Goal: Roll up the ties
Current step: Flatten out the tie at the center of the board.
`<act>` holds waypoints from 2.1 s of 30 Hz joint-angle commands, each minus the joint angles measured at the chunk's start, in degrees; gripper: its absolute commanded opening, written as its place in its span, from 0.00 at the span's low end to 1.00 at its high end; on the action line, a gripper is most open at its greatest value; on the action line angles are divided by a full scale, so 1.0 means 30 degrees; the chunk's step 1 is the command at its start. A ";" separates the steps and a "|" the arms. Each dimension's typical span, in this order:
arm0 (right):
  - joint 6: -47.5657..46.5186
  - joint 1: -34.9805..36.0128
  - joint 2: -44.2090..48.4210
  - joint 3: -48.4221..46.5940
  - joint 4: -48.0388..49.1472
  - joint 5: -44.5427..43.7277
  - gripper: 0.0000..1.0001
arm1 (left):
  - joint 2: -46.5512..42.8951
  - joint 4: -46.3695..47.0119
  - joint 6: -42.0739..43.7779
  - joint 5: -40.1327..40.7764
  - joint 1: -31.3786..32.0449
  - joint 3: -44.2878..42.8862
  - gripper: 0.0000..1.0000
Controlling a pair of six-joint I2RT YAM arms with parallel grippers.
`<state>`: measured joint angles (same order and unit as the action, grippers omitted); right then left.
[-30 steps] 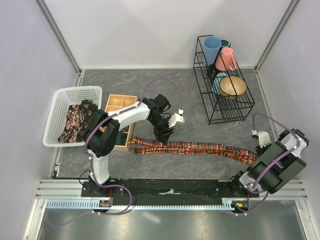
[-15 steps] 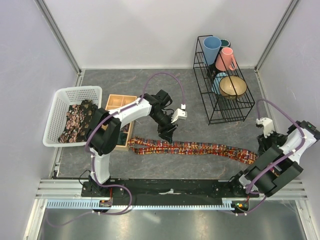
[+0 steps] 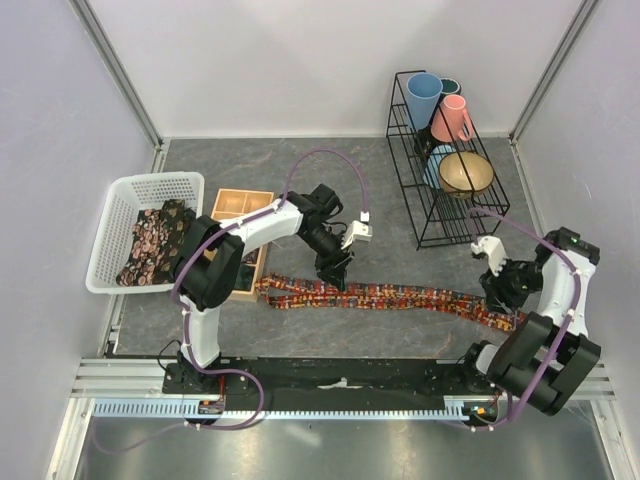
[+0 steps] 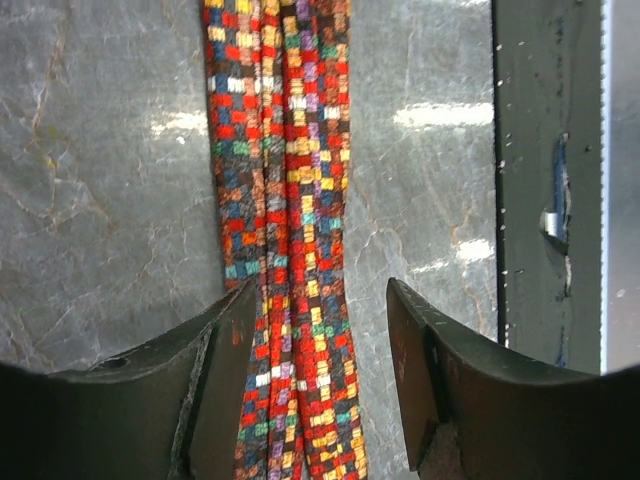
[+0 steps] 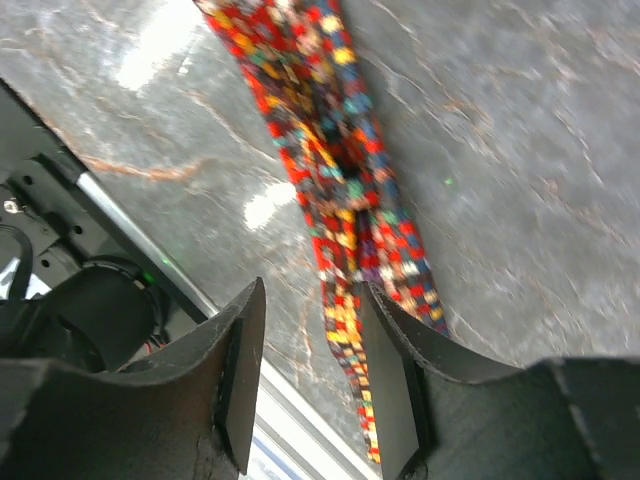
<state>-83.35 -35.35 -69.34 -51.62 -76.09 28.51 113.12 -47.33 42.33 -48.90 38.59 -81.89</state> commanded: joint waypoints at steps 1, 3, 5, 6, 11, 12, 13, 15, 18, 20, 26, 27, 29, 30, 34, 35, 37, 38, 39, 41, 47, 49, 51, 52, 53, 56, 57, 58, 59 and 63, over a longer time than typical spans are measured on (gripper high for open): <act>0.1445 0.1353 0.0846 0.0709 -0.0068 -0.0069 0.50 | -0.0237 0.0543 0.0101 -0.1773 -0.0498 -0.0037 0.61; 0.1737 0.1762 0.1024 0.1266 0.0837 -0.0361 0.49 | -0.0149 0.0280 0.0042 -0.2153 -0.0790 -0.0213 0.62; 0.1885 0.2377 0.1112 0.1850 0.1513 -0.0801 0.48 | -0.0119 0.0017 -0.0046 -0.2360 -0.0968 -0.0302 0.62; 0.1885 0.2467 0.1141 0.2027 0.1691 -0.0977 0.47 | -0.0119 -0.0130 0.0012 -0.2476 -0.1113 -0.0360 0.62; 0.1943 0.2614 0.1667 0.3198 0.3416 -0.2120 0.47 | -0.0265 -0.0365 0.0247 -0.2361 -0.1261 -0.0156 0.62; 0.1944 0.2673 0.1784 0.3317 0.3683 -0.2237 0.47 | -0.0294 -0.0395 0.0218 -0.2418 -0.1290 -0.0039 0.62; 0.2321 0.2702 0.1844 0.3579 0.4004 -0.2529 0.47 | -0.0324 -0.0424 0.0218 -0.2448 -0.1291 -0.0009 0.62; 0.2383 0.2703 0.1873 0.3786 0.4592 -0.2706 0.47 | -0.0412 -0.0512 0.0189 -0.2507 -0.1320 0.0165 0.62; 0.2529 0.2790 0.1757 0.3992 0.5089 -0.2795 0.47 | -0.0558 -0.0483 0.0159 -0.2566 -0.1320 0.0430 0.62; 0.2966 0.2878 0.1698 0.4196 0.5703 -0.2795 0.49 | -0.0558 -0.0512 0.0130 -0.2595 -0.1320 0.0576 0.62; 0.3760 0.3170 0.1318 0.4490 0.6760 -0.3058 0.50 | -0.0441 -0.0512 0.0100 -0.2508 -0.1320 0.0577 0.62; 0.3818 0.3229 0.1288 0.4519 0.6848 -0.3233 0.50 | -0.0412 -0.0512 0.0100 -0.2507 -0.1349 0.0548 0.62; 0.3877 0.3346 0.1287 0.4695 0.7111 -0.3381 0.52 | -0.0441 -0.0483 0.0100 -0.2478 -0.1349 0.0577 0.62; 0.3849 0.3405 0.1288 0.4753 0.7142 -0.3468 0.52 | -0.0441 -0.0512 0.0071 -0.2478 -0.1349 0.0577 0.63; 0.4197 0.3698 0.1259 0.5104 0.7929 -0.4082 0.51 | -0.0383 -0.0483 0.0071 -0.2390 -0.1378 0.0548 0.62; 0.4287 0.3757 0.1316 0.5163 0.8165 -0.4229 0.51 | -0.0383 -0.0512 0.0071 -0.2332 -0.1378 0.0490 0.62; 0.4260 0.3728 0.1375 0.5339 0.8459 -0.4522 0.50 | -0.0383 -0.0512 0.0013 -0.2331 -0.1378 0.0489 0.62; 0.4258 0.3815 0.1433 0.5427 0.8577 -0.4640 0.47 | -0.0383 -0.0512 0.0012 -0.2331 -0.1378 0.0460 0.62; 0.4316 0.3874 0.1463 0.5515 0.8723 -0.4786 0.45 | -0.0354 -0.0512 -0.0075 -0.2302 -0.1378 0.0460 0.62; 0.4142 0.4020 0.1667 0.5837 0.9016 -0.5167 0.39 | -0.0441 -0.0512 -0.0163 -0.2156 -0.1407 0.0489 0.62; 0.4200 0.4255 0.2049 0.6131 0.9545 -0.5344 0.12 | -0.1580 -0.2152 0.1884 -0.1835 -0.1524 0.1683 0.64; 0.4171 0.4255 0.2049 0.6043 0.9312 -0.5344 0.02 | -0.2898 -0.2182 0.3026 -0.1426 -0.1554 0.2740 0.64; 0.4287 0.4226 0.2079 0.5810 0.9077 -0.5373 0.00 | -0.3747 -0.2182 0.3991 -0.0546 -0.1613 0.4176 0.64; 0.4346 0.4226 0.2108 0.5722 0.8902 -0.5373 0.00 | -0.4622 -0.2182 0.4403 -0.0254 -0.1584 0.4673 0.64; 0.4433 0.4255 0.2253 0.5663 0.8813 -0.5373 0.00 | -0.5124 -0.2008 0.4813 0.0271 -0.1613 0.5578 0.64; 0.4463 0.4226 0.2458 0.5282 0.8432 -0.5285 0.00 | -0.6415 -0.0521 0.5052 0.1937 -0.1613 0.7282 0.62; 0.4318 0.4226 0.2488 0.5136 0.8344 -0.5285 0.00 | -0.6592 -0.0193 0.5052 0.2410 -0.1613 0.7576 0.61; 0.4288 0.4255 0.2547 0.5106 0.8169 -0.5285 0.00 | -0.6855 0.0071 0.5226 0.3227 -0.1555 0.7956 0.59; 0.4201 0.4255 0.2547 0.5076 0.8052 -0.5285 0.00 | -0.6944 0.0538 0.5314 0.3670 -0.1583 0.8105 0.58; 0.3936 0.4226 0.2372 0.4784 0.7845 -0.5256 0.00 | -0.7734 0.1243 0.6306 0.5458 -0.1584 0.8866 0.53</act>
<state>-70.72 -22.72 -62.59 -34.54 -51.09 12.53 93.17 -48.49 54.81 -39.88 33.98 -57.04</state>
